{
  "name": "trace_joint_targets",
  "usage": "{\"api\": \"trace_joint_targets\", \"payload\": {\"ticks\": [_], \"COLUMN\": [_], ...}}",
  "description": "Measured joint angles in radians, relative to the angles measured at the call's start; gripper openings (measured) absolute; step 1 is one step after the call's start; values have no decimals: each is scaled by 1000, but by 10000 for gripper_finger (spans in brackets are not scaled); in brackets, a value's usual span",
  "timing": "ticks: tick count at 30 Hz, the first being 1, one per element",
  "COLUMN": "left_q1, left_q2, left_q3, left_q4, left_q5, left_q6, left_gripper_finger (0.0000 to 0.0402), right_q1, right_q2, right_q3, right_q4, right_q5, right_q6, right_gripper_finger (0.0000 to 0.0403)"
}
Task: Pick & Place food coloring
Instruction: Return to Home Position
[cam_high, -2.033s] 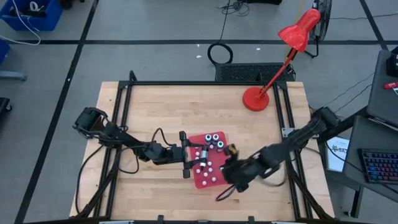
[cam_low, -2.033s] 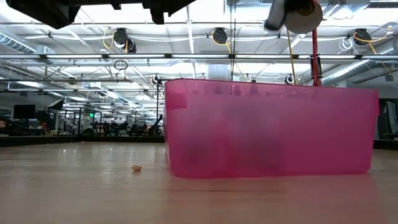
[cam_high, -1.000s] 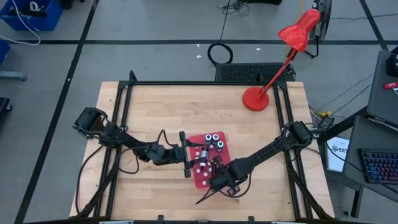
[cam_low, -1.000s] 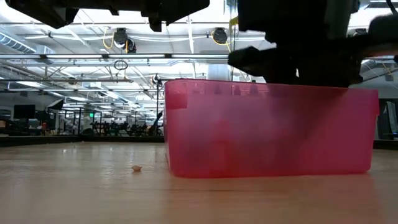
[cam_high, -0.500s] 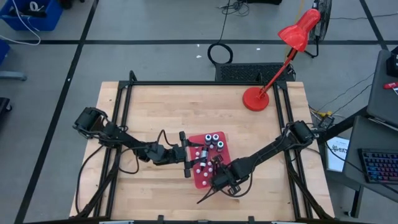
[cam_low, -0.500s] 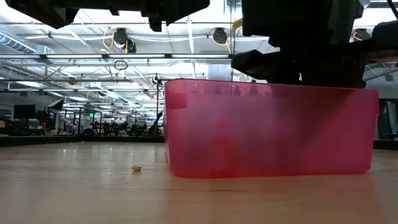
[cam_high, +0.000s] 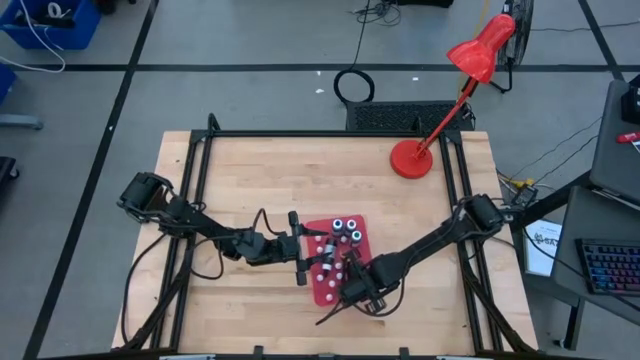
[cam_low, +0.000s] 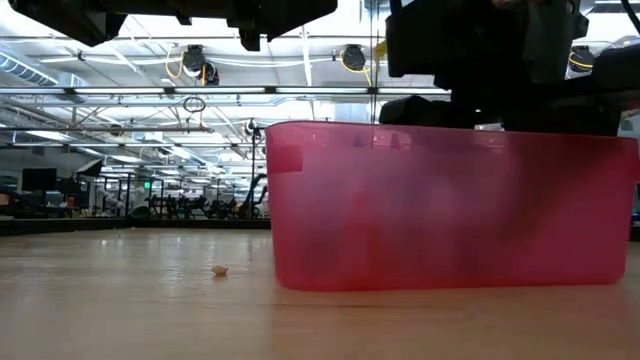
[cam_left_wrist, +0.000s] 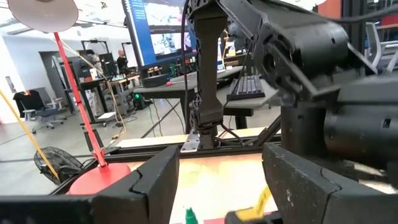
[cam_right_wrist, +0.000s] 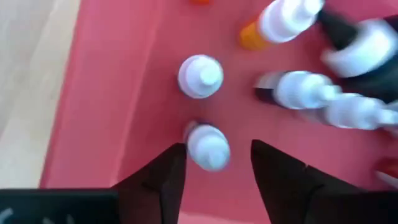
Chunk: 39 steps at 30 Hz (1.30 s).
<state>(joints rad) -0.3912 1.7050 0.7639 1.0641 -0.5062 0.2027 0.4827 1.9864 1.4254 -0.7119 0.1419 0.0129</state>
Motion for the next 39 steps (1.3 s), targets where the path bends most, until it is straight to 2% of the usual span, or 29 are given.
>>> {"api": "trace_joint_targets", "payload": {"ticks": [3,9,15,18,20,23,26,28,30,33,36,39], "left_q1": [0,0,-2,-15,-39,-100,-165,-205,-246,-283,-292,-245], "left_q2": [0,0,0,0,-5,-55,-102,-141,-180,-258,-382,-530], "left_q3": [0,0,0,0,0,-1,-5,-22,-66,-169,-312,-468], "left_q4": [0,0,0,-7,-14,-50,-62,-81,-93,-100,-96,-94], "left_q5": [1,1,8,-31,-121,-447,-780,-884,-854,-725,-614,-483], "left_q6": [3,3,-14,9,95,255,247,251,254,163,32,-121], "left_gripper_finger": [232,232,232,232,232,232,232,232,232,232,232,232], "right_q1": [7,17,24,23,23,23,30,48,68,88,90,90], "right_q2": [-36,-151,-327,-444,-521,-640,-763,-861,-968,-1143,-1312,-1458], "right_q3": [0,0,0,2,2,2,-8,-60,-136,-269,-400,-500], "right_q4": [-6,-4,-6,-51,-93,-171,-276,-308,-304,-239,-134,-33], "right_q5": [40,44,36,36,36,35,54,89,141,217,223,220], "right_q6": [6,32,145,217,255,278,344,358,352,361,361,315], "right_gripper_finger": [174,164,160,161,161,160,161,162,162,160,158,159]}}
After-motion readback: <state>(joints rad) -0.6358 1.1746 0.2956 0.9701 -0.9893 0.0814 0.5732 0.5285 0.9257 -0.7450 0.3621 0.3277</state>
